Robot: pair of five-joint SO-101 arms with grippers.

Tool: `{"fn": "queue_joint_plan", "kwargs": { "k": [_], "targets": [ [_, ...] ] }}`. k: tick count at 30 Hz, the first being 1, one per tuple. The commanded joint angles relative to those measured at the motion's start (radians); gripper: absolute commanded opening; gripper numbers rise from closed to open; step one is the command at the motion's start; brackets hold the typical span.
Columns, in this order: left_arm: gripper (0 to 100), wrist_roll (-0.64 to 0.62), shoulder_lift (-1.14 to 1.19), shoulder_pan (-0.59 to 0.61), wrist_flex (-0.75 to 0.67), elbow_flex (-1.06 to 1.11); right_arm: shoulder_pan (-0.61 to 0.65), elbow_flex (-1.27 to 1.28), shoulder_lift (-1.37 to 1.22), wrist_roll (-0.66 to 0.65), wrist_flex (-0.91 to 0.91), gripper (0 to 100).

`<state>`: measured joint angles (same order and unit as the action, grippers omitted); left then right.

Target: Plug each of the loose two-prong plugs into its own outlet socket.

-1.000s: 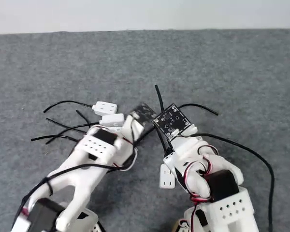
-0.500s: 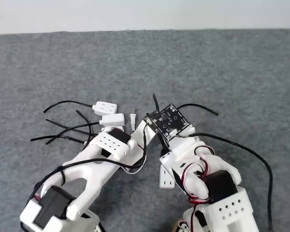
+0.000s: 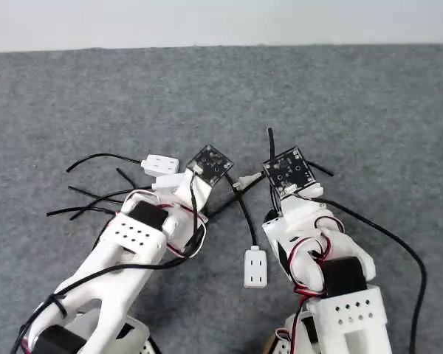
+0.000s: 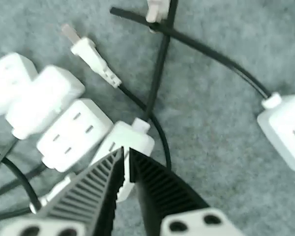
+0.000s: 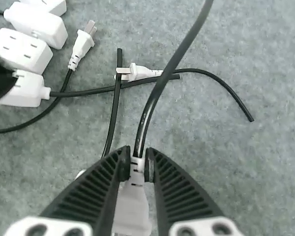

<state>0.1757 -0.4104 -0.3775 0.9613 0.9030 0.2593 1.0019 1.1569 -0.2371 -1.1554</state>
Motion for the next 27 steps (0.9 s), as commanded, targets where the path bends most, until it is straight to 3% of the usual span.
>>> {"fn": "queue_joint_plan", "kwargs": {
  "k": [1, 7, 12, 17, 27],
  "targets": [
    [1, -0.012, 0.072, -0.023, -0.025, -0.047, 0.002, -0.078, 0.056, 0.025, -0.010, 0.8],
    [1, -0.002, 0.404, -0.025, 0.066, -0.266, 0.084, -0.135, 0.213, 0.023, -0.114, 0.8],
    [1, 0.048, 0.535, -0.058, 0.144, -0.386, 0.203, -0.055, 0.283, 0.018, -0.085, 0.8],
    [1, 0.081, 0.526, -0.095, 0.146, -0.371, 0.280, 0.043, 0.282, 0.018, -0.001, 0.8],
    [1, 0.115, 0.198, -0.161, 0.066, -0.111, 0.197, 0.135, 0.282, 0.025, 0.064, 0.8]
  ]
}}
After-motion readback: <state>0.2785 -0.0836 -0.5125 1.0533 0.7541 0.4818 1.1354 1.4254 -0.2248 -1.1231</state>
